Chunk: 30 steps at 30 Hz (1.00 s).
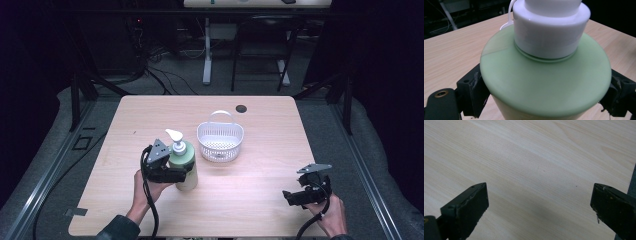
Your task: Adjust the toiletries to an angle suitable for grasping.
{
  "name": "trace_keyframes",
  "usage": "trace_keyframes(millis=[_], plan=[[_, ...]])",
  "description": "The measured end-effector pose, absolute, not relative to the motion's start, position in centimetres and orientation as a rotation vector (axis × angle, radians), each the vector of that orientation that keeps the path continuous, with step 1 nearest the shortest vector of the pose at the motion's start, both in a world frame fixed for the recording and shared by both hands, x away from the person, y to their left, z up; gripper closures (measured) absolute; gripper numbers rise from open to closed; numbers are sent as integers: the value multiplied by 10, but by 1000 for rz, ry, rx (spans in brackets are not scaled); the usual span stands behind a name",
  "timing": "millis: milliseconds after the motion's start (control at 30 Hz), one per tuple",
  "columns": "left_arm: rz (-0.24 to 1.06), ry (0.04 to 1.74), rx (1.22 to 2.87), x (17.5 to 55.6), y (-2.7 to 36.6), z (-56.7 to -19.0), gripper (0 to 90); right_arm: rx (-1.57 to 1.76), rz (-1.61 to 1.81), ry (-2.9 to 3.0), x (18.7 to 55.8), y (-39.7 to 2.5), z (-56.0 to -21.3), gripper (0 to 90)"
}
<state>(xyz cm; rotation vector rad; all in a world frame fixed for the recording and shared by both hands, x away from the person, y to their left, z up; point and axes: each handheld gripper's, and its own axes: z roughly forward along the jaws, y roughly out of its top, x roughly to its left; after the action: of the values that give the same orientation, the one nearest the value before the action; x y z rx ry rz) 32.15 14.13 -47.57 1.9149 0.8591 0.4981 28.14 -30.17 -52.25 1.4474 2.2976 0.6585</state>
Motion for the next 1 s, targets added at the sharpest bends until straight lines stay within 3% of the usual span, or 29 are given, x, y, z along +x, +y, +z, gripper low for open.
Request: trace_keyframes(millis=[333, 633, 1000], plan=[[494, 869, 1922, 322, 142, -474, 110, 1447, 652, 2301, 280, -303, -523, 12], [485, 866, 1915, 318, 139, -468, 2, 1453, 656, 2304, 280, -304, -524, 9], [493, 849, 1878, 315, 142, -456, 0, 1458, 655, 2308, 280, -303, -525, 0]])
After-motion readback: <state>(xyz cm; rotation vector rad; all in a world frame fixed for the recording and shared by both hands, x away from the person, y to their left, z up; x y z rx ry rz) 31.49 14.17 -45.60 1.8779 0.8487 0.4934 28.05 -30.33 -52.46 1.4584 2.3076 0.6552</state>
